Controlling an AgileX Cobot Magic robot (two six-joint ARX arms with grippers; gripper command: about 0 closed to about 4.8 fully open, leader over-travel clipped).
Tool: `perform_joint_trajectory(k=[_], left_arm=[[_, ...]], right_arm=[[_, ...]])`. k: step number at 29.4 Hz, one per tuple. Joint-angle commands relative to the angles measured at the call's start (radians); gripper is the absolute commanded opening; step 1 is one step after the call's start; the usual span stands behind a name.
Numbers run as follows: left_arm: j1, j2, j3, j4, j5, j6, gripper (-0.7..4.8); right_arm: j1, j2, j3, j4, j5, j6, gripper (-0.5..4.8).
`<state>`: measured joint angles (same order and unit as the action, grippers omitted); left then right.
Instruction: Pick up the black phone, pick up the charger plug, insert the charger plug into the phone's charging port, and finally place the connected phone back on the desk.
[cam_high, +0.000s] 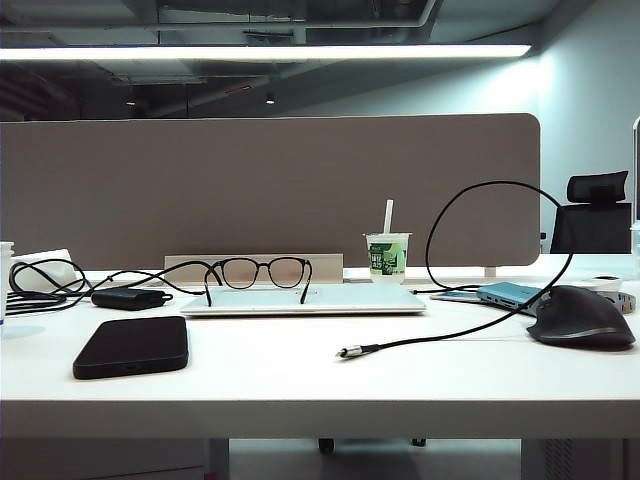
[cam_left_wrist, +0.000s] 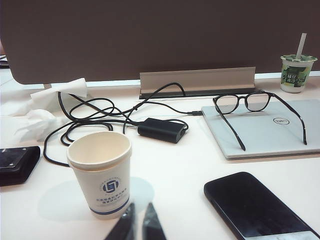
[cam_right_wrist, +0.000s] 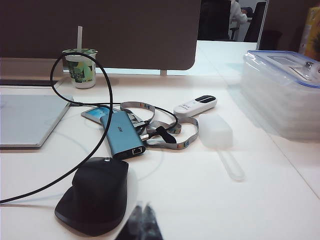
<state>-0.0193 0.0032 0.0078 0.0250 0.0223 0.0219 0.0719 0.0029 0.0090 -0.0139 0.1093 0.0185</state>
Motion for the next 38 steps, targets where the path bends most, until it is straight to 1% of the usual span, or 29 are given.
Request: perform_joint_trajectory(k=[1,10,12,16,19,21,23,26,29,32,38], left_arm=[[0.0,0.0,0.0,0.014,-0.003,-0.003,-0.06],[0.0,0.0,0.003,0.015,-0.003,-0.005,-0.06],[0.0,0.0,0.011,0.018,-0.008,-0.02,-0.06],[0.0,0.0,0.069,-0.016,-0.054,-0.186,-0.06],[0.0,0.0,0.124,-0.089,-0.066,-0.249,-0.06],[0.0,0.001,0.163,-0.135,-0.065,-0.25,-0.06],[0.0,0.002,0.207,-0.166,-0.06,-0.235,-0.06],[0.0,0.018,0.275,-0.19,-0.06,-0.22,-0.06],[0.0,0.074,0.338,-0.196,-0.058,-0.207,-0.06],[0.0,0.153,0.397,-0.201,-0.025,-0.21,-0.06],[-0.001,0.37,0.552,-0.235,0.048,-0.213,-0.06]], right_arm=[[0.0,0.0,-0.002,0.022,0.001,0.005,-0.01],[0.001,0.0,0.006,0.018,0.001,0.004,-0.01],[0.001,0.0,0.024,0.018,0.001,0.005,-0.01],[0.001,0.001,0.125,-0.057,0.005,0.005,-0.02],[0.0,0.012,0.192,-0.091,0.005,0.005,-0.02],[0.001,0.033,0.235,-0.1,0.006,0.004,-0.03],[0.001,0.074,0.291,-0.113,0.023,0.004,-0.03],[0.001,0.157,0.382,-0.116,0.05,0.003,-0.03],[0.001,0.262,0.481,-0.116,0.049,0.003,-0.03],[0.002,0.37,0.58,-0.116,0.036,0.003,-0.03],[0.002,0.566,0.766,-0.111,-0.052,0.003,-0.02]])
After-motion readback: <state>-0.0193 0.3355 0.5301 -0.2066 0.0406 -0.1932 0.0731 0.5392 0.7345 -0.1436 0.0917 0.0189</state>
